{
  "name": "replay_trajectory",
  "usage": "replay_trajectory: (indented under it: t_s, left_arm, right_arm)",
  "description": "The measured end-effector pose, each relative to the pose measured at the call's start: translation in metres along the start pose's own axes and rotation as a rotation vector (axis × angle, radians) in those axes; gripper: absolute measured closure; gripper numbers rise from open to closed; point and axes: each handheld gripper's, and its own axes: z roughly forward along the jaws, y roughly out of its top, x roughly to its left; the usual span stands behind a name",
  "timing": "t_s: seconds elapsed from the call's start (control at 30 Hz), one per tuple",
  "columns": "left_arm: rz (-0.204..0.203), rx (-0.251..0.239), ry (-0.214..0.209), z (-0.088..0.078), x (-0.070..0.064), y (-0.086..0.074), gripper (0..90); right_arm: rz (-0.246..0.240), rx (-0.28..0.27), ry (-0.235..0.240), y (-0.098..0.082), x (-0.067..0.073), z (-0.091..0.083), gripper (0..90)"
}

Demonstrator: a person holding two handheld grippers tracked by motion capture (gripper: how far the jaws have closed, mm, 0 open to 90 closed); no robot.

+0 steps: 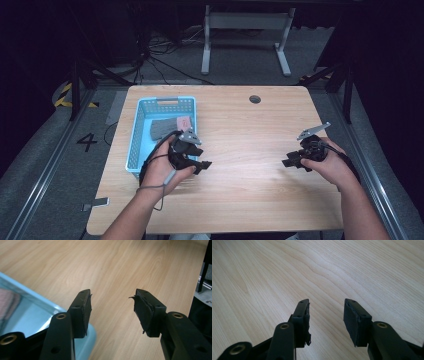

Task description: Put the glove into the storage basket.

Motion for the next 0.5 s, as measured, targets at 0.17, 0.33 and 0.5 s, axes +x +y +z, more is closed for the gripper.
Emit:
replay_trajectory:
  t_s: [0.17, 0.33, 0.5]
  left_arm:
    - [0.02, -0.028, -0.063, 0.025, -0.016, -0.013, 46.8]
    - [0.023, -0.025, -0.08, 0.053, -0.033, -0.027, 41.4]
    - [0.048, -0.033, -0.079, 0.062, -0.043, -0.04, 37.6]
  right_arm:
    - [-0.001, 0.0, 0.002, 0.0, 0.0, -0.001, 57.0]
    - [-0.008, 0.0, 0.003, 0.0, 0.0, 0.0, 57.0]
    - [-0.013, 0.001, 0.006, 0.002, 0.001, 0.001, 56.7]
